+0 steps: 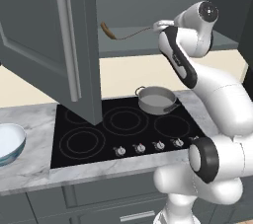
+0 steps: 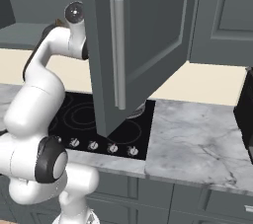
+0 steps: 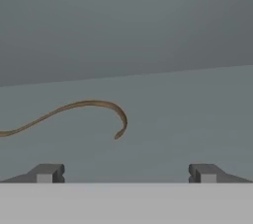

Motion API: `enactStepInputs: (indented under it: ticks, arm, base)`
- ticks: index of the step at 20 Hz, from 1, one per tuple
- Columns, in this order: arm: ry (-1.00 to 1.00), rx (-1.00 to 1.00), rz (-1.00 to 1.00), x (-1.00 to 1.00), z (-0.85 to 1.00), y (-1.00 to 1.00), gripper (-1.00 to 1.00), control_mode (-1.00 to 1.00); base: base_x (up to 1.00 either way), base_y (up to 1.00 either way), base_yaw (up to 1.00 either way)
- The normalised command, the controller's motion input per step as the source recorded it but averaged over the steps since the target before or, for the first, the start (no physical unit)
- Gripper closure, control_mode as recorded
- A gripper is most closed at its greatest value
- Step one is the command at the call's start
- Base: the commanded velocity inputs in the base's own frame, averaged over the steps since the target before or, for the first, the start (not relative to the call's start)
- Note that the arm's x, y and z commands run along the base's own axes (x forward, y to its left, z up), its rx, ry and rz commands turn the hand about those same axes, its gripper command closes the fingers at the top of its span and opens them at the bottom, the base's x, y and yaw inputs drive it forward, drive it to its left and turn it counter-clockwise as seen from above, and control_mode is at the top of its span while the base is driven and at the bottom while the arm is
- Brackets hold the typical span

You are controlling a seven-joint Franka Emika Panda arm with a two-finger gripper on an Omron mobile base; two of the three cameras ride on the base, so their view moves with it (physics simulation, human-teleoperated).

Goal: Open the cabinet and move the ladle to the pot. Then close the cabinet.

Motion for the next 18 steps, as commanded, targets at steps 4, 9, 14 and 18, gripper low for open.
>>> enactStepInputs:
  ticks: [4,9,14,18]
  arm:
    - [0.00,0.00,0.00,0.31,-0.04,-0.04,-1.00,-1.00]
    - [0.00,0.00,0.00,0.31,-0.08,-0.02,-1.00,-1.00]
    - [0.00,0.00,0.01,0.19,-0.04,-0.06,-1.00,-1.00]
    - [0.00,0.00,0.02,0.20,-0.03,-0.06,-1.00,-1.00]
  base:
    - [0.00,0.00,0.00]
    - [0.00,0.00,0.00]
    - [0.00,0.00,0.00]
    - [0.00,0.00,0.00]
